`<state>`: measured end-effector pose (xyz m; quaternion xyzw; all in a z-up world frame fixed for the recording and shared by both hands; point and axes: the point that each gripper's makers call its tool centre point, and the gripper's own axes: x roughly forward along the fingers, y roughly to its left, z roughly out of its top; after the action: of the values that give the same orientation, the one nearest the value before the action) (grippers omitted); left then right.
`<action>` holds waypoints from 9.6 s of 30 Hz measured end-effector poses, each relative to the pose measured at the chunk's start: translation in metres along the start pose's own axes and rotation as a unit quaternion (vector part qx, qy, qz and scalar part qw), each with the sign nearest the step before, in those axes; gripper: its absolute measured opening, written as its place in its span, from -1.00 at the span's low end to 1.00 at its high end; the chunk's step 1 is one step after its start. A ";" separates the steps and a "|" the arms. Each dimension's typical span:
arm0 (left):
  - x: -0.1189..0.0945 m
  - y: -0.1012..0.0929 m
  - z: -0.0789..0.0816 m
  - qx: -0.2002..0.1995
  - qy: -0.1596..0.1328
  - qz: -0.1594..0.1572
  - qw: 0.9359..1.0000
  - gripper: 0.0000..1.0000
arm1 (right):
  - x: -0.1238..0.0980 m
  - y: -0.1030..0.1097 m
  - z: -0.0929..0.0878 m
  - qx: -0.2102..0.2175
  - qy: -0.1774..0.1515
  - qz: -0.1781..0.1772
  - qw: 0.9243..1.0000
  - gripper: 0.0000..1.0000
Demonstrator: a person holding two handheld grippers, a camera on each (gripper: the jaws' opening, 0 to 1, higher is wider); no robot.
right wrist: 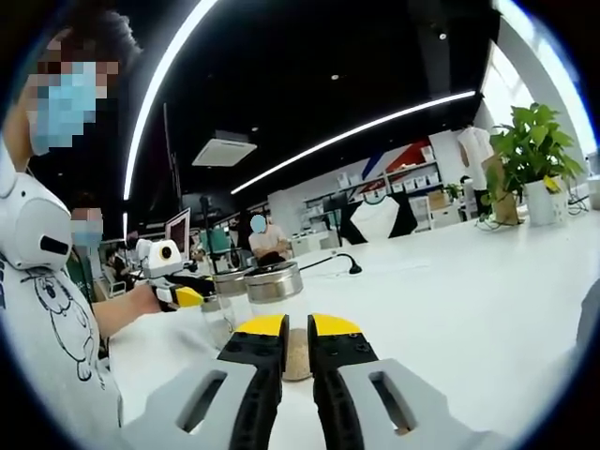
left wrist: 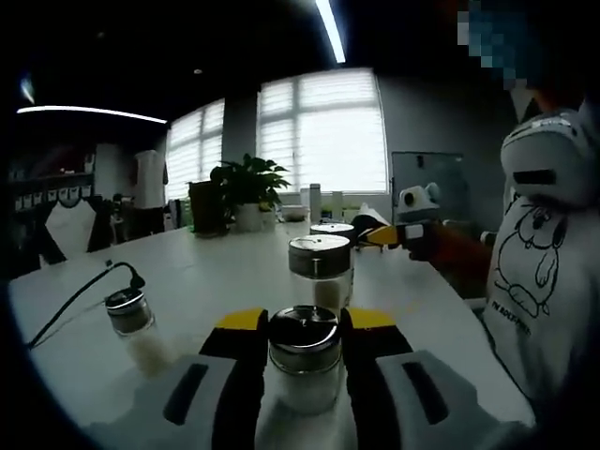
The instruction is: Rotate the seasoning bottle until the label or dispensing opening points toward the visible target arrow and the bottle remains upright within the marked orientation range
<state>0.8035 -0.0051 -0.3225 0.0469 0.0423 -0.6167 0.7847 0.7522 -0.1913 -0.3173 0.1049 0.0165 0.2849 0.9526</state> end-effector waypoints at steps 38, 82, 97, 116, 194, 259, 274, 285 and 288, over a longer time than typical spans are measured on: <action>-0.003 0.004 -0.001 -0.033 0.018 0.189 0.981 -0.37 | 0.002 -0.003 -0.007 0.007 0.004 -0.001 1.000 -0.92; 0.007 -0.002 -0.002 -0.023 0.002 -0.042 0.999 -0.23 | -0.009 -0.005 -0.008 0.002 0.011 -0.014 1.000 -0.92; 0.008 -0.001 -0.004 -0.017 0.006 -0.028 0.999 -0.32 | -0.004 -0.006 -0.006 0.004 0.007 -0.012 1.000 -0.92; 0.012 -0.001 -0.003 -0.021 0.016 0.047 0.999 -0.33 | -0.008 -0.019 -0.005 0.016 -0.014 -0.033 0.999 -0.95; 0.002 -0.001 -0.008 0.002 0.038 -0.073 0.997 -0.32 | 0.002 0.048 -0.047 -0.069 0.107 0.129 0.983 -0.89; -0.005 -0.005 0.005 -0.031 -0.012 0.014 0.999 -0.09 | 0.003 0.039 -0.041 -0.063 0.087 0.094 0.990 -0.94; 0.009 -0.003 0.002 -0.017 0.002 -0.045 0.999 -0.22 | 0.004 0.039 -0.042 -0.067 0.092 0.097 0.989 -0.94; 0.011 -0.001 -0.001 -0.012 0.020 -0.055 0.998 -0.33 | 0.002 0.035 -0.043 -0.064 0.091 0.090 0.990 -0.94; 0.011 -0.001 -0.001 -0.010 0.024 -0.053 0.998 -0.33 | 0.002 0.035 -0.043 -0.064 0.090 0.090 0.990 -0.94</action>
<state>0.8048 -0.0162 -0.3251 0.0515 0.0698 -0.6558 0.7499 0.7305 -0.1533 -0.3518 0.0185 0.0745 0.3780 0.9226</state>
